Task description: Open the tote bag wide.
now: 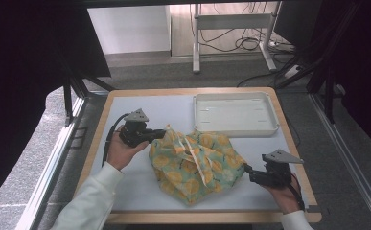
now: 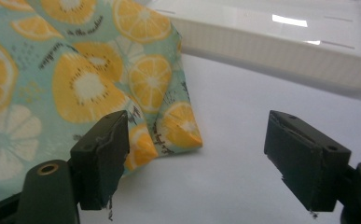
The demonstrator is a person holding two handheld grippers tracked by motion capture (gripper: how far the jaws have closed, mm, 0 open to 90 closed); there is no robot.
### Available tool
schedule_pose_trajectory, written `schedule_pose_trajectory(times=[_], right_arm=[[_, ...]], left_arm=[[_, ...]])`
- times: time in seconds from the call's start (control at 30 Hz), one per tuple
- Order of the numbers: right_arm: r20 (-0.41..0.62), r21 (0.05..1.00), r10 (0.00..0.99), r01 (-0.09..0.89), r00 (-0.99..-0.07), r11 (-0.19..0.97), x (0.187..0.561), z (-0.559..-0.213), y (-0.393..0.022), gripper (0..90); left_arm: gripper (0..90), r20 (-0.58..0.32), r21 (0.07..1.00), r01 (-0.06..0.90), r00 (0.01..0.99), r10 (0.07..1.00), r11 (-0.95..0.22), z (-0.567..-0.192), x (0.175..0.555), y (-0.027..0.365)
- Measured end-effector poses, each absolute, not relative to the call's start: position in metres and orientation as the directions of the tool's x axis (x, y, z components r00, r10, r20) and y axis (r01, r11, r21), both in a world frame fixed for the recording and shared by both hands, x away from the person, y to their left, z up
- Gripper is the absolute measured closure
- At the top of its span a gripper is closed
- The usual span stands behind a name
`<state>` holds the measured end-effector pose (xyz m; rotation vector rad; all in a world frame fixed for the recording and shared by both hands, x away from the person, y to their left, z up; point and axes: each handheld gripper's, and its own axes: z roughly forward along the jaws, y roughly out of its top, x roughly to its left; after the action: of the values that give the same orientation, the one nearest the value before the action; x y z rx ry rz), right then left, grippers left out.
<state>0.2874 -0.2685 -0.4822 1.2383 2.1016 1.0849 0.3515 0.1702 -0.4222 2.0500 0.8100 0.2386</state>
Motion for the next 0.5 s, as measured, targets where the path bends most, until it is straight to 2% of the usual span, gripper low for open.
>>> schedule_pose_trajectory(times=[0.3,0.5], right_arm=[[0.013,0.842,0.837,0.457,-0.547,0.285,0.28,-0.46,-0.255,23.4],[0.027,0.855,0.753,0.405,-0.658,0.324,0.278,-0.437,-0.216,23.4]], left_arm=[[90.0,-0.153,0.803,0.464,0.766,0.624,-0.373,-0.426,0.347,0.174],[90.0,-0.156,0.799,0.471,0.763,0.627,-0.374,-0.428,0.349,0.173]])
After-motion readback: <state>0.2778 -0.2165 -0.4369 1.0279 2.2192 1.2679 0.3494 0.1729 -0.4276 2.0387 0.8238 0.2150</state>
